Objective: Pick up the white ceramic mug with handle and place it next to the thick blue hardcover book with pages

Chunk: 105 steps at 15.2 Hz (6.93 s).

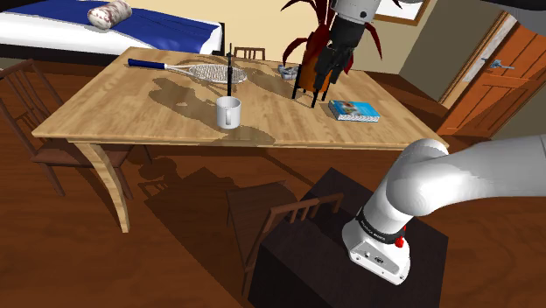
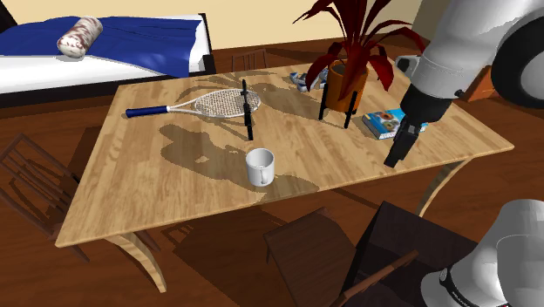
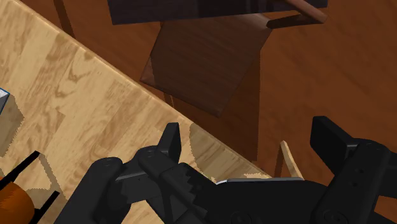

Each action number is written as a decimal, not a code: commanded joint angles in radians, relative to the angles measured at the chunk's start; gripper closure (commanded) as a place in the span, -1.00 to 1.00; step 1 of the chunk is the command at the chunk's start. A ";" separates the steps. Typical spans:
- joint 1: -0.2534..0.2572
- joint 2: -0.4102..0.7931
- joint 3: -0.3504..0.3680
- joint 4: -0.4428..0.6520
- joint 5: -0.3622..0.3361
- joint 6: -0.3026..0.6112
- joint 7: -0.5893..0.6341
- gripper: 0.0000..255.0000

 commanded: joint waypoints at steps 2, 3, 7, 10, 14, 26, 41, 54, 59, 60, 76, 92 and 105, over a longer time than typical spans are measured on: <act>0.001 0.040 0.000 0.010 0.000 0.025 0.002 -1.00; 0.003 0.080 0.000 0.021 0.001 0.049 0.003 -1.00; 0.008 0.244 -0.001 0.079 0.003 0.134 0.009 -1.00; 0.011 0.368 -0.002 0.136 0.006 0.186 0.013 -1.00; 0.014 0.535 -0.005 0.231 0.011 0.237 0.017 -1.00; 0.011 1.043 -0.011 0.642 0.033 0.270 0.025 -1.00; -0.002 1.369 -0.009 0.910 0.049 0.291 0.031 -1.00; -0.002 1.369 -0.009 0.910 0.049 0.291 0.031 1.00; -0.002 1.364 -0.009 0.917 0.048 0.280 0.032 1.00; -0.002 1.360 -0.010 0.923 0.048 0.269 0.032 1.00; -0.004 1.318 -0.012 1.074 0.043 0.077 0.037 1.00; -0.021 1.306 -0.018 1.255 0.042 -0.116 0.025 1.00; -0.154 0.995 -0.106 0.801 0.006 0.027 -0.206 1.00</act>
